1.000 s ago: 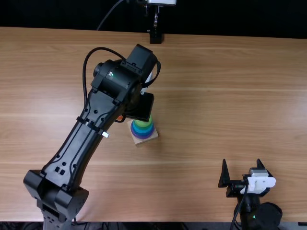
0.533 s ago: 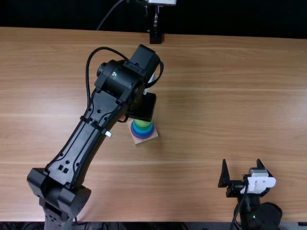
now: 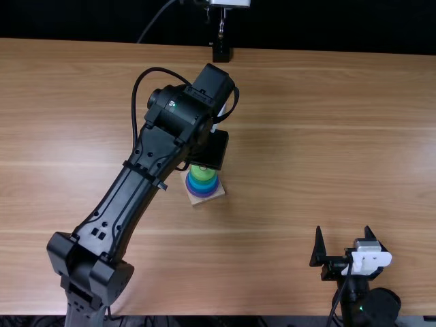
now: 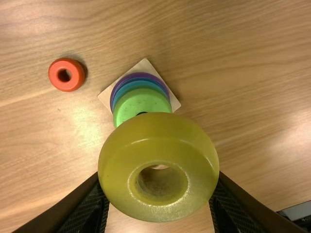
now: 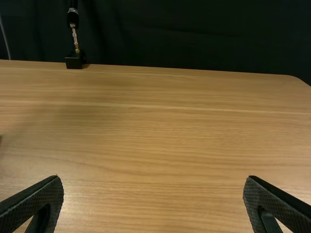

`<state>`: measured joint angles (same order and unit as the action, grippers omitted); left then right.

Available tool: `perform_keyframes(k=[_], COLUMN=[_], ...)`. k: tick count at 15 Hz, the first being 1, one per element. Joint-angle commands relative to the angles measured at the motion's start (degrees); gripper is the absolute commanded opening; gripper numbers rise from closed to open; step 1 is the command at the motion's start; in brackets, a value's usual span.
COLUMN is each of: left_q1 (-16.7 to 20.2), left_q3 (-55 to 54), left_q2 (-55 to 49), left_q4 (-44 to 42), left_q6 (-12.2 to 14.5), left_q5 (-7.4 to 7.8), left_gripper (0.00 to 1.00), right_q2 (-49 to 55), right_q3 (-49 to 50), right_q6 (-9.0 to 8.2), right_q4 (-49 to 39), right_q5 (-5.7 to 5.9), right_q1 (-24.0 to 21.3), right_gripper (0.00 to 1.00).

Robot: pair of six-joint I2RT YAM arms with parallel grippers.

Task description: Build the Hanoi tower: stack the rings onto the peg from bottom to top in this color order: purple, dark blue, light blue, dark green, light green, yellow, orange.

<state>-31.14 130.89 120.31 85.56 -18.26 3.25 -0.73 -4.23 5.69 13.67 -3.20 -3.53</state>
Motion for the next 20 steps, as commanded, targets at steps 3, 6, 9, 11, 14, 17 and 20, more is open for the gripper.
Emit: perform_keyframes(k=[3, 6, 9, 11, 14, 17, 20], left_q1=[0.20, 0.37, 0.37, 0.37, 0.20, 0.29, 0.55], left_q3=[0.51, -2.66, -5.21, -5.21, -4.94, -4.68, -0.55], left_q2=[0.10, -0.08, -0.17, -0.17, -0.08, 0.01, 0.45], left_q4=[0.40, -0.02, -0.02, -0.23, -0.02, -0.13, -2.24], left_q6=[-0.41, -0.30, -0.30, -0.20, -0.20, -0.30, -0.20], left_q5=[-0.08, -0.08, -0.08, -0.08, 0.02, 4.56, 4.77], left_gripper=[0.00, 0.00, 0.00, 0.00, 1.00, 1.00, 1.00], right_q2=[0.73, 0.73, 0.73, 0.73, 0.73, 0.73, 0.73], right_q3=[3.26, 3.35, 3.35, 3.35, 3.26, 3.35, 3.26], right_q6=[0.00, 0.00, 0.00, 0.00, 0.00, 0.00, 0.00], right_q4=[4.53, 4.53, 4.53, 4.53, 4.53, 4.53, 4.53], right_q5=[-0.59, -0.59, -0.59, -0.59, -0.59, -0.59, -0.59], right_q1=[-0.69, -0.69, -0.69, -0.69, -0.78, -0.78, -0.69], right_gripper=[1.00, 1.00, 1.00, 1.00, 1.00, 1.00, 1.00])
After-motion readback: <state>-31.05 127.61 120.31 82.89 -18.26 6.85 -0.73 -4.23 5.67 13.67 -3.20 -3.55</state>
